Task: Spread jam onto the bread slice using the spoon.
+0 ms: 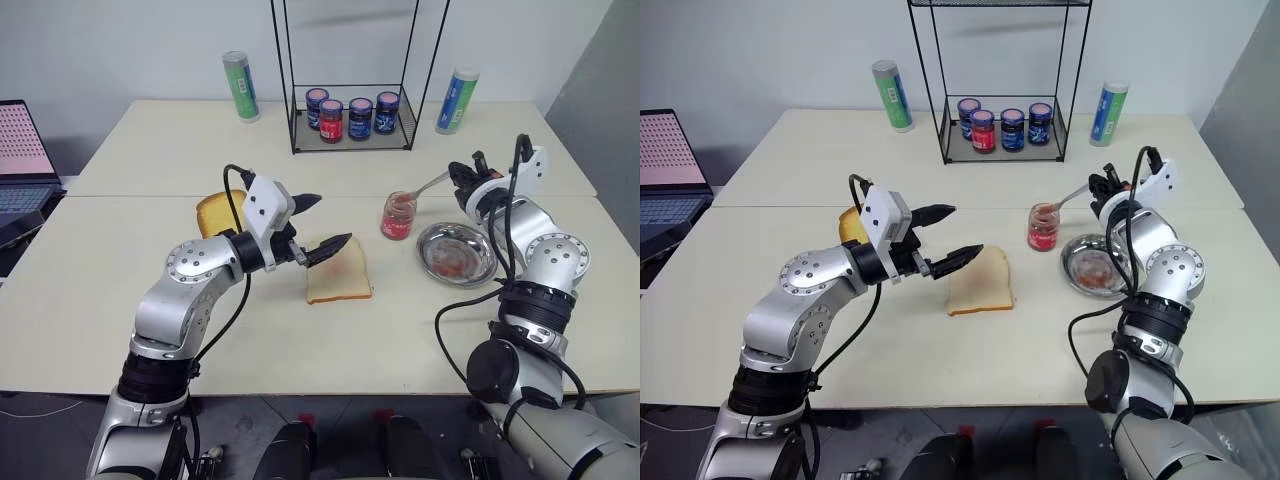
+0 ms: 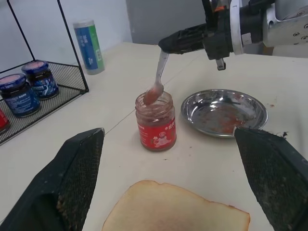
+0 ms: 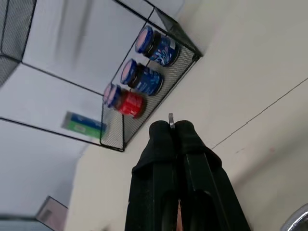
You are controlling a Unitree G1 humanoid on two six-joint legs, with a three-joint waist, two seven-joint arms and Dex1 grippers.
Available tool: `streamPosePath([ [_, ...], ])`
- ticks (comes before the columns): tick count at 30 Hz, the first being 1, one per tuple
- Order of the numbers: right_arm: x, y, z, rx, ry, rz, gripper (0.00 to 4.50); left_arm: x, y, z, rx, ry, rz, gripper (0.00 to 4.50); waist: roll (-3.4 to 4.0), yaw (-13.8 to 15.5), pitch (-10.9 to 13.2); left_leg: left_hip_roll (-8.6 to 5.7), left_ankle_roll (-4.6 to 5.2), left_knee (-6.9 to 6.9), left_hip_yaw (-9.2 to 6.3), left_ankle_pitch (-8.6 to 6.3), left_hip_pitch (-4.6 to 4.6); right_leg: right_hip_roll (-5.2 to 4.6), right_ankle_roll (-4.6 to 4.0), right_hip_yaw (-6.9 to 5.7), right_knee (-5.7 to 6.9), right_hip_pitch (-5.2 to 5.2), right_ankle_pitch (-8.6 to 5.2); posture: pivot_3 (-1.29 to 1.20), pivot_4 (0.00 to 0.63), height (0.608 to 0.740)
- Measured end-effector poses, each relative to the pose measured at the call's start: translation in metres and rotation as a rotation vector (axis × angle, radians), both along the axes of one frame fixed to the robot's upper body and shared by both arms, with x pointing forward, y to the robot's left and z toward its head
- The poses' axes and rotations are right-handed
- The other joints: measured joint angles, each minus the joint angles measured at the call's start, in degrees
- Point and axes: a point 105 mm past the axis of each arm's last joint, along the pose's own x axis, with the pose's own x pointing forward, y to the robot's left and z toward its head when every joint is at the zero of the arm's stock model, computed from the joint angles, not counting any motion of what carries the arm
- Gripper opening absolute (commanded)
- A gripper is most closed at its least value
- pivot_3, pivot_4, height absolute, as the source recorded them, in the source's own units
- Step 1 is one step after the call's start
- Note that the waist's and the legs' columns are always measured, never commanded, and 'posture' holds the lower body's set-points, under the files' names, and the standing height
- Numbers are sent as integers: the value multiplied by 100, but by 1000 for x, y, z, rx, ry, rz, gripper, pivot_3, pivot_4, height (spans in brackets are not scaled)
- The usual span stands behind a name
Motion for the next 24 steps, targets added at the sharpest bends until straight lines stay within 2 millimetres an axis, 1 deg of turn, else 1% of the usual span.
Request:
streamPosePath([
  [2, -1, -2, 0, 40, 6, -7, 35, 0, 0, 0, 2, 2, -3, 4500, 1, -1, 0, 1, 2, 0, 0, -1, 0, 0, 0, 0, 0, 0, 0, 0, 150, 740],
  [6, -2, 2, 1, 97, 9, 10, 35, 1, 4, -3, 7, 16, -11, 4500, 4, -6, 2, 1, 5, -1, 0, -3, 0, 1, 0, 0, 1, -1, 0, 0, 150, 740],
  [8, -4, 5, 5, 112, -4, 25, 35, 0, 6, -4, 8, 24, -15, 4500, 10, -7, 5, 1, 5, -1, 0, -3, 0, 1, 0, 1, 1, -2, 0, 0, 150, 740],
  [10, -6, 9, 14, 107, -33, 40, 35, -1, 11, -4, 6, 29, -15, 4500, 13, -9, 6, 2, 6, -2, 1, -3, 0, 1, 0, 1, 1, -2, 0, 0, 150, 740],
  [12, -11, 23, 26, 72, -74, 88, 35, -8, 20, -9, -22, 65, -3, 4500, 22, -50, 8, 3, 7, -6, 4, -4, 1, 1, 0, 8, 0, -6, 0, 0, 150, 740],
  [14, -17, 42, 37, 19, -117, 145, 35, -16, 30, -17, -66, 123, 13, 4500, 28, -103, 6, 8, 8, -10, 2, -4, 1, 4, 0, 8, 1, -9, 0, 0, 150, 740],
  [15, -20, 53, 41, 0, -137, 178, 35, -20, 35, -22, -76, 149, 21, 4500, 29, -126, 6, 8, 7, -11, -2, -4, 0, 5, -1, 4, 4, -8, -1, 0, 150, 740],
  [16, -25, 70, 44, -30, -160, 235, 35, -27, 41, -28, -82, 175, 35, 4500, 29, -154, 6, 11, 8, -12, -5, -5, 1, 7, -1, 3, 2, -9, -1, 0, 150, 740],
  [17, -30, 83, 42, -60, -175, 280, 35, -35, 48, -34, -79, 193, 53, 4500, 33, -168, 3, 12, 9, -14, -3, -5, 3, 8, -2, 6, 0, -8, -1, 0, 150, 740],
  [18, -34, 92, 37, -85, -177, 313, 35, -42, 54, -42, -67, 217, 72, 4500, 35, -168, 3, 11, 10, -16, -4, -6, 4, 7, -3, 4, 0, -7, -1, 0, 150, 740],
  [20, -39, 105, 25, -138, -163, 360, 35, -54, 65, -56, -40, 259, 106, 4500, 37, -155, 4, 10, 11, -13, -4, -7, 2, 7, -3, 3, -2, -6, -2, 0, 150, 740],
  [22, -48, 121, 11, -214, -167, 424, 35, -73, 76, -74, -18, 313, 133, 4500, 40, -142, 5, 6, 13, -13, -3, -7, 1, 3, -3, 5, -5, -5, -2, 0, 150, 740],
  [24, -53, 131, 3, -282, -178, 470, 35, -83, 79, -81, -19, 323, 155, 4500, 41, -85, 6, 6, 14, -11, -4, -8, 1, 2, -3, 3, -6, -4, -2, 0, 150, 740],
])
